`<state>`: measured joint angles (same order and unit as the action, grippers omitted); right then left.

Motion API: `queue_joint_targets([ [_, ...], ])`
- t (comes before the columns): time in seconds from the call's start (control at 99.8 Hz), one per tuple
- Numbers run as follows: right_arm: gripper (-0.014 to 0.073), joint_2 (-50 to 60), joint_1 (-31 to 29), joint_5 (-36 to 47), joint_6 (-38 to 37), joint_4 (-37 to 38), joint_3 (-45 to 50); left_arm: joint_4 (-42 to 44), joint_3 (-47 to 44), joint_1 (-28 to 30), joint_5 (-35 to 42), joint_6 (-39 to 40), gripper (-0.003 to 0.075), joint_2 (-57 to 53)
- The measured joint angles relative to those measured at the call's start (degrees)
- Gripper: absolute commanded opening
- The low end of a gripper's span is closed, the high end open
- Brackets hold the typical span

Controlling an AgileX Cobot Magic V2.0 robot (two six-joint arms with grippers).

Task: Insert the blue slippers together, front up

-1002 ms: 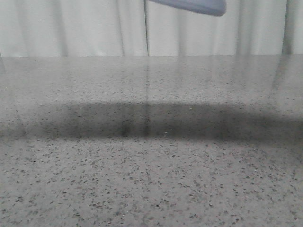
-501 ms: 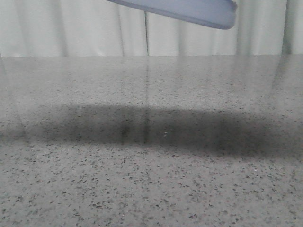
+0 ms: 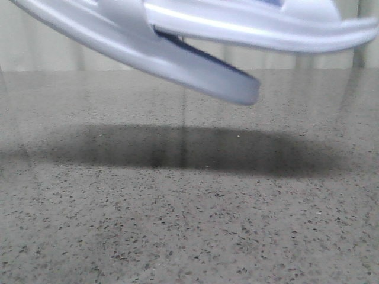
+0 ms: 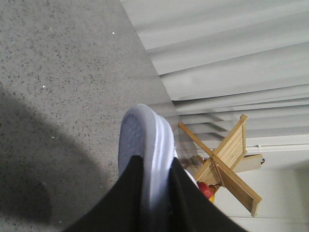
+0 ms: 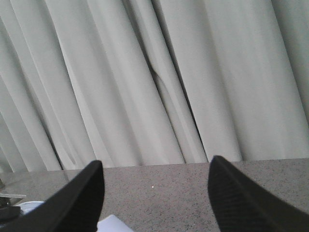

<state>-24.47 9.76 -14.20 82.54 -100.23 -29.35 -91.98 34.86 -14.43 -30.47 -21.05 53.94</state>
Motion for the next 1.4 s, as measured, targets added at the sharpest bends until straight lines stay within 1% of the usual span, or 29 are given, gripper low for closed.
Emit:
queue_joint_targets([
  [0.17,0.0405,0.00,0.00,0.00,0.00,0.00,0.00,-7.48,-0.11,0.00,0.21,-7.83,0.0016,5.35],
  [0.281,0.0405,0.00,0.00,0.00,0.00,0.00,0.00,-9.19,-0.11,0.00,0.21,-10.67,0.0016,8.62],
  [0.551,0.0405,0.00,0.00,0.00,0.00,0.00,0.00,-9.91,-0.11,0.00,0.09,-13.34,0.0016,13.67],
  [0.701,0.0405,0.00,0.00,0.00,0.00,0.00,0.00,-9.91,-0.11,0.00,0.21,-14.90,0.0016,14.86],
  [0.992,0.0405,0.00,0.00,0.00,0.00,0.00,0.00,-9.40,-0.11,0.00,1.37,-15.14,0.0021,15.21],
  [1.112,0.0405,0.00,0.00,0.00,0.00,0.00,0.00,-8.19,-0.11,0.00,2.21,-15.14,0.0083,15.21],
  [1.232,0.0405,0.00,0.00,0.00,0.00,0.00,0.00,-7.63,-0.11,0.00,2.42,-15.14,0.0184,15.21],
  [1.242,0.0405,0.00,0.00,0.00,0.00,0.00,0.00,-7.62,-0.11,0.00,2.42,-15.14,0.0203,15.21],
  [1.403,0.0405,0.00,0.00,0.00,0.11,0.00,0.00,-6.61,-0.11,0.00,2.55,-15.14,0.0324,15.21],
])
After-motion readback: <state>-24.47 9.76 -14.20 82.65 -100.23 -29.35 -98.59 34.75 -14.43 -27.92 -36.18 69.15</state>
